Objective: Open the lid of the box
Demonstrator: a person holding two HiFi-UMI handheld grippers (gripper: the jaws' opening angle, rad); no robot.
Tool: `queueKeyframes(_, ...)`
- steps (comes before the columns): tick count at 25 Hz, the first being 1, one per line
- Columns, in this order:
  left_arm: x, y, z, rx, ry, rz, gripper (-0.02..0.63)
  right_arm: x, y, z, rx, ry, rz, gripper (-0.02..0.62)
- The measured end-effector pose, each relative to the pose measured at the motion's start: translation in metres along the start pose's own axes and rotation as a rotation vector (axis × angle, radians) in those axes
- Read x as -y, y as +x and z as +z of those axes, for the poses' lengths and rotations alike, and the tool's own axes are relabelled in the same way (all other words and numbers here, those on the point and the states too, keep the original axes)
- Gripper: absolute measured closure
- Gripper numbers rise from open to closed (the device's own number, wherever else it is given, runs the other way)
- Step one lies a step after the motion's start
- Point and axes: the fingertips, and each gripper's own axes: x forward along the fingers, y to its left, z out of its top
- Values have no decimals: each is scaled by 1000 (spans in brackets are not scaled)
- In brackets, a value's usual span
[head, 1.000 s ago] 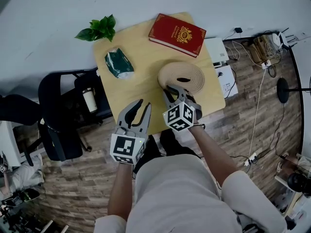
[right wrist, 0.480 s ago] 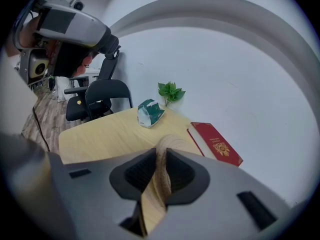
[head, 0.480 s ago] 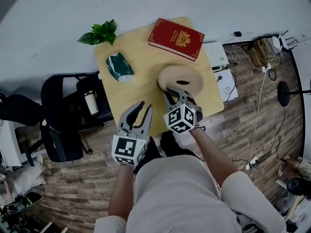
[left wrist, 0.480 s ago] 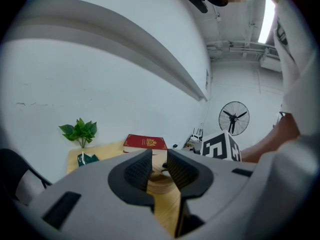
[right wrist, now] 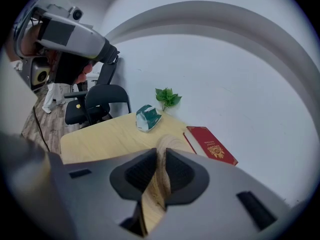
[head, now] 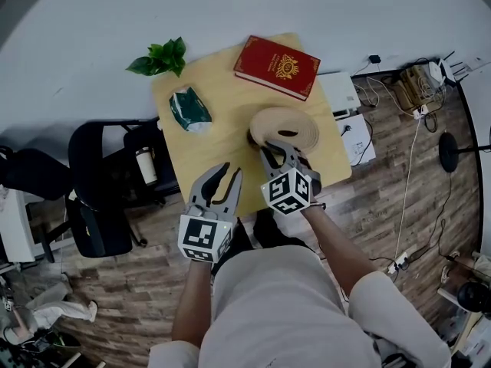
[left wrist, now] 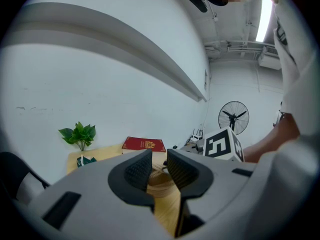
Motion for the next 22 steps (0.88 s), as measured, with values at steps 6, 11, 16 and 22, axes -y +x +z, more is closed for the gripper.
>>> queueKeyframes(6, 8, -1, 4, 11, 6, 0, 517, 9, -14, 2, 27, 22, -26, 540)
queueKeyframes(11, 15, -1, 8, 18, 13, -3, 517, 17, -26, 4, 54, 48, -48, 541)
queueKeyframes(16, 21, 0, 13, 28, 21, -6, 517, 26, -38, 7, 80, 71, -68, 541)
queueKeyframes(22, 26, 0, 15, 35, 27, -11, 517, 36, -52, 12, 113, 91, -89, 543)
